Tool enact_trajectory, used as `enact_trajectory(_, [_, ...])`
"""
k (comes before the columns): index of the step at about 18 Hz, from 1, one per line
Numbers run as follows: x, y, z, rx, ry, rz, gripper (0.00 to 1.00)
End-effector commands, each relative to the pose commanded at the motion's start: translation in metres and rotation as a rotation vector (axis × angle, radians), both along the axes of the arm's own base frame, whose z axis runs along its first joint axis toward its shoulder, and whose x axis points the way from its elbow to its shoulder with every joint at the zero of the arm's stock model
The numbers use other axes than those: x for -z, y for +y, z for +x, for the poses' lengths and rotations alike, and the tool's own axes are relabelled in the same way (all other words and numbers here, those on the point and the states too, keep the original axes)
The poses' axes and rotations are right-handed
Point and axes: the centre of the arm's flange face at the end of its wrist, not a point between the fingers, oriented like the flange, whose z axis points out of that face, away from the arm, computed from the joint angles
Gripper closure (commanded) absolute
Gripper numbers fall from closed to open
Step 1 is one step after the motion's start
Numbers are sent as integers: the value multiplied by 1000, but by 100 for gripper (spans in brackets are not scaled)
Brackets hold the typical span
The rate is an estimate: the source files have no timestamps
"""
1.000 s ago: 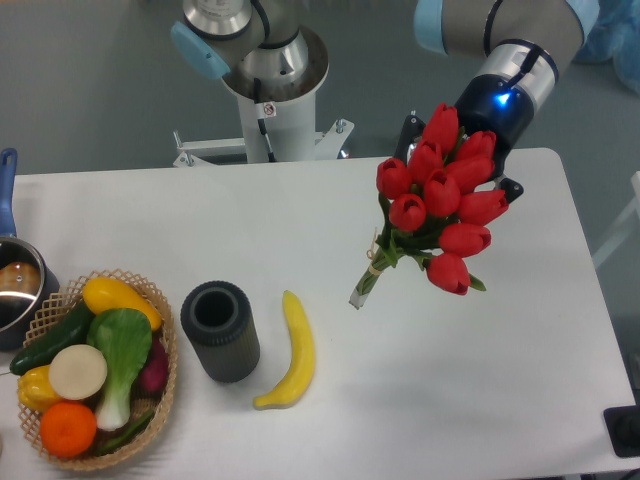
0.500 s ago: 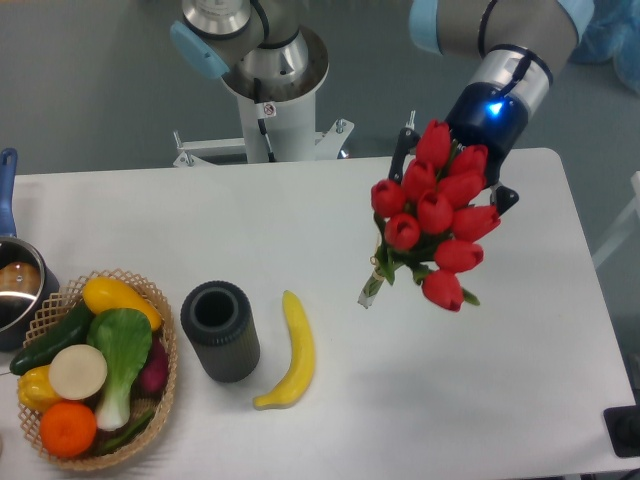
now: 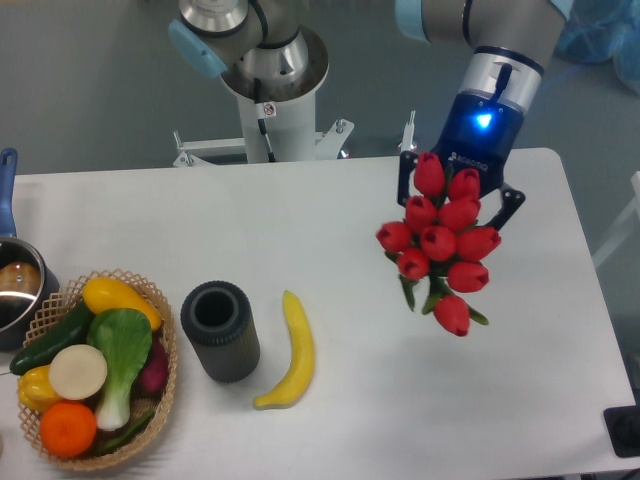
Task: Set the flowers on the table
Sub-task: 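Lower the held red tulips down onto the table beside the banana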
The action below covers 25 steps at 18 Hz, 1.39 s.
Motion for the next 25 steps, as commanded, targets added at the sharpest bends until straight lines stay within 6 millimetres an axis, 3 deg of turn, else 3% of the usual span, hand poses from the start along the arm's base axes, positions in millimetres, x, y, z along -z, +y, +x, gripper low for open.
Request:
enact_trajectory(7, [57,-3,-21,-21,13,-226,48])
enact_trajectory(11, [86,2,-18,-21,-11,-309,48])
enact_trajectory(22, [173,3,-21,-22,-159,-371,48])
enact_trajectory(25, [185,5,-23,-33,-183,-375,48])
